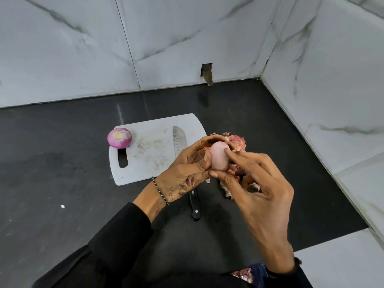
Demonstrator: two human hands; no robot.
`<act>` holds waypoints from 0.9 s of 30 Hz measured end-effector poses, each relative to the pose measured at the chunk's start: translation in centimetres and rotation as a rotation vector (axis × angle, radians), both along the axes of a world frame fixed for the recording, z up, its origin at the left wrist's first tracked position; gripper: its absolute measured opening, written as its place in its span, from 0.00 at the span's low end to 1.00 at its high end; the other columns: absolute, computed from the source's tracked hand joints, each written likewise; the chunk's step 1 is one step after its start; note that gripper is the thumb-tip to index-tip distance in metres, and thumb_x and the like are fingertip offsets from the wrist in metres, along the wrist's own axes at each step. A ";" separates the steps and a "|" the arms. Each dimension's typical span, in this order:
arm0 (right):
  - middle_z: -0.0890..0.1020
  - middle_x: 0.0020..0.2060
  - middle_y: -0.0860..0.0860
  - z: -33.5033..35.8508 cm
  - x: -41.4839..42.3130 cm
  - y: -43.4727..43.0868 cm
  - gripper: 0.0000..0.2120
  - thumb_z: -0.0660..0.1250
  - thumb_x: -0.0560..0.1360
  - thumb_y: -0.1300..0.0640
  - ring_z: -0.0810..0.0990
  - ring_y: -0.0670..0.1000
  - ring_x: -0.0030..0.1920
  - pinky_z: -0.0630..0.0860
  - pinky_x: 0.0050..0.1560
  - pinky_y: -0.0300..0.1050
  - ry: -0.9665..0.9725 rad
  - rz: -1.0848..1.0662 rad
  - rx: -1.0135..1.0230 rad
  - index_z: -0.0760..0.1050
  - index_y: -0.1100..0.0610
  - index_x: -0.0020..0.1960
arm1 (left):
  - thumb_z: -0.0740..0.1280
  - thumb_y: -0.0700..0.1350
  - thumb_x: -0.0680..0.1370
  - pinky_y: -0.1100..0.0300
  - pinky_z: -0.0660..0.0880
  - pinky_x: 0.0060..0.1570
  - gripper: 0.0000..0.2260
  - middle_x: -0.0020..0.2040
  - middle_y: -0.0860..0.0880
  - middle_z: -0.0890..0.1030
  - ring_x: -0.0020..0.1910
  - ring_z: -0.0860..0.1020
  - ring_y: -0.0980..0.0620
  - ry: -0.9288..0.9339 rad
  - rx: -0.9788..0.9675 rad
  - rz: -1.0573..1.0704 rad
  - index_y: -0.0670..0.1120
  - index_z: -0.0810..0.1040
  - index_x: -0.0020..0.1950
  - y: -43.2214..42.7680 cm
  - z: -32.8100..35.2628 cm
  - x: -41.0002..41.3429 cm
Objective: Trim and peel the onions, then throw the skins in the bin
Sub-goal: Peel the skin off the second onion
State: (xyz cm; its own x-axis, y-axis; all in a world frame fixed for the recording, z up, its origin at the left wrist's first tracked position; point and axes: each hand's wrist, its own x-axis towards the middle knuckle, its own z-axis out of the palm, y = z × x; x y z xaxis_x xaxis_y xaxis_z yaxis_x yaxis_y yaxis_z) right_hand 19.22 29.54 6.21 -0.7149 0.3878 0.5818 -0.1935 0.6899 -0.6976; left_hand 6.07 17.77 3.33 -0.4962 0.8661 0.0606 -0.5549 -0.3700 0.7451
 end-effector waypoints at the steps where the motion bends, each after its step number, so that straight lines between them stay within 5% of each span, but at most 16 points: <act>1: 0.84 0.53 0.49 -0.1 0.1 -0.1 0.19 0.80 0.69 0.57 0.83 0.48 0.54 0.80 0.54 0.45 0.016 -0.008 -0.004 0.84 0.59 0.58 | 0.72 0.44 0.75 0.57 0.79 0.52 0.22 0.64 0.42 0.75 0.62 0.76 0.45 0.011 0.023 -0.010 0.42 0.73 0.67 0.1 0.1 -0.1; 7: 0.83 0.46 0.47 0.1 0.1 -0.2 0.08 0.80 0.69 0.59 0.83 0.51 0.48 0.79 0.44 0.43 0.025 0.045 -0.118 0.84 0.58 0.45 | 0.74 0.46 0.73 0.58 0.78 0.54 0.23 0.65 0.43 0.75 0.65 0.74 0.44 0.067 0.028 -0.013 0.45 0.75 0.66 0.3 0.2 -0.9; 12: 0.82 0.46 0.47 1.0 -0.1 0.4 0.18 0.83 0.66 0.57 0.82 0.53 0.42 0.78 0.35 0.44 -0.025 0.069 -0.219 0.79 0.52 0.52 | 0.73 0.46 0.74 0.50 0.76 0.61 0.26 0.66 0.38 0.71 0.65 0.71 0.40 0.103 0.009 -0.042 0.40 0.70 0.68 0.4 0.0 -1.2; 22: 0.80 0.45 0.44 1.2 -0.6 2.1 0.14 0.80 0.69 0.52 0.80 0.52 0.43 0.76 0.39 0.38 -0.156 0.182 -0.226 0.79 0.52 0.49 | 0.74 0.50 0.73 0.50 0.76 0.62 0.32 0.67 0.38 0.72 0.66 0.73 0.40 0.164 -0.092 -0.018 0.36 0.67 0.70 1.0 -0.1 -1.1; 27: 0.79 0.44 0.43 0.3 -0.7 2.0 0.09 0.80 0.71 0.60 0.81 0.51 0.47 0.76 0.45 0.38 -0.146 0.148 -0.148 0.80 0.56 0.44 | 0.74 0.48 0.73 0.57 0.78 0.54 0.23 0.62 0.46 0.79 0.62 0.77 0.47 0.108 -0.073 -0.017 0.46 0.76 0.66 1.3 0.4 -1.0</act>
